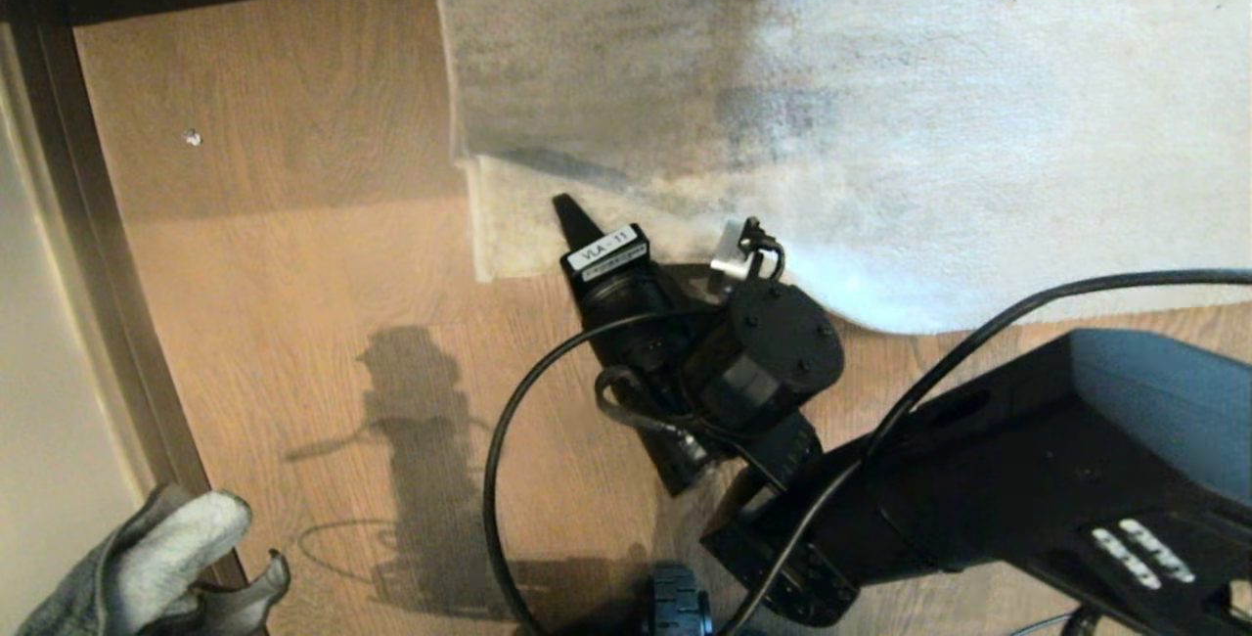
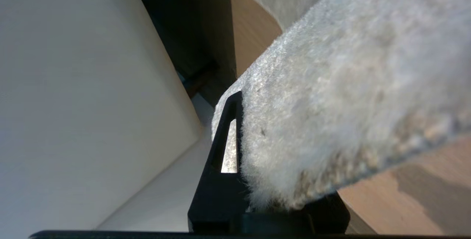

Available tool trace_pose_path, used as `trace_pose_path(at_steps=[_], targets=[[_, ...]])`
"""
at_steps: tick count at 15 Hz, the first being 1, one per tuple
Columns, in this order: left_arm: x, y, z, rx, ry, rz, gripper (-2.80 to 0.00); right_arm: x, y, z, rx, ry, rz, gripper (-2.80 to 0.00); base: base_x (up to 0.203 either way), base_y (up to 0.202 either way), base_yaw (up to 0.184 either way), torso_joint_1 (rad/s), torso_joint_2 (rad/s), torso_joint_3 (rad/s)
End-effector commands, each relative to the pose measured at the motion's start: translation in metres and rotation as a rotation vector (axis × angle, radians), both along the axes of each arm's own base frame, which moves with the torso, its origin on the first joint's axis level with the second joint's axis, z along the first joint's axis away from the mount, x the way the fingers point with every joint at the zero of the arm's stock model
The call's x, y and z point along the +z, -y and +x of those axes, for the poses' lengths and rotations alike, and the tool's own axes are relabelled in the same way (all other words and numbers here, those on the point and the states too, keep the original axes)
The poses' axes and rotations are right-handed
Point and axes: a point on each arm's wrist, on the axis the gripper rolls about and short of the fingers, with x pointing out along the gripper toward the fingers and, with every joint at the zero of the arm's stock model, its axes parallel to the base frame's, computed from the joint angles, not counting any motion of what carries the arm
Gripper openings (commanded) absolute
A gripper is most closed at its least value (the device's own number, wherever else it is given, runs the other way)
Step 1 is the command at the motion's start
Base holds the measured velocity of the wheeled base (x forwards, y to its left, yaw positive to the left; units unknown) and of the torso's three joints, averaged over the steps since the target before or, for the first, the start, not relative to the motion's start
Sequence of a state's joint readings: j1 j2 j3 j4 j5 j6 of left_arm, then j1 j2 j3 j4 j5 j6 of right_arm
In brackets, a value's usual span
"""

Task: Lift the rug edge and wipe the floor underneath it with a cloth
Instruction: Lift up the carpet

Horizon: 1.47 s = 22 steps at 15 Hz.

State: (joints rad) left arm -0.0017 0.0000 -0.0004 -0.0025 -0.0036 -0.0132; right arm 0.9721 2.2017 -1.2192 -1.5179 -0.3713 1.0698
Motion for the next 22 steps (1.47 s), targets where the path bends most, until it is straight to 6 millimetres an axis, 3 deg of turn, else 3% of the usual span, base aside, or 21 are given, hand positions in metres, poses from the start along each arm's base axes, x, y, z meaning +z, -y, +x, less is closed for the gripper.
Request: trace_pose_path(at_steps=[1,12,22], targets=[[0.0,0.0,0.0,0.001,0.0,-0.001,-2.8,0.011,0.013,0.003,-0.024,0.01,0.026,-2.8,0.0,0.0,0.0,0.0,0.0,0.0],[0.0,0.0,0.0,0.001,0.0,-0.001,-2.8,0.072,0.077,0.016,-0.065,0.072,0.268,-2.8,0.0,0.0,0.0,0.0,0.0,0.0],[0.0,0.0,0.0,0.001,0.0,-0.001,-2.8,0.113,0.101,-0.005,0.095,0.177,0.311,-2.8,0.0,0.0,0.0,0.0,0.0,0.0]])
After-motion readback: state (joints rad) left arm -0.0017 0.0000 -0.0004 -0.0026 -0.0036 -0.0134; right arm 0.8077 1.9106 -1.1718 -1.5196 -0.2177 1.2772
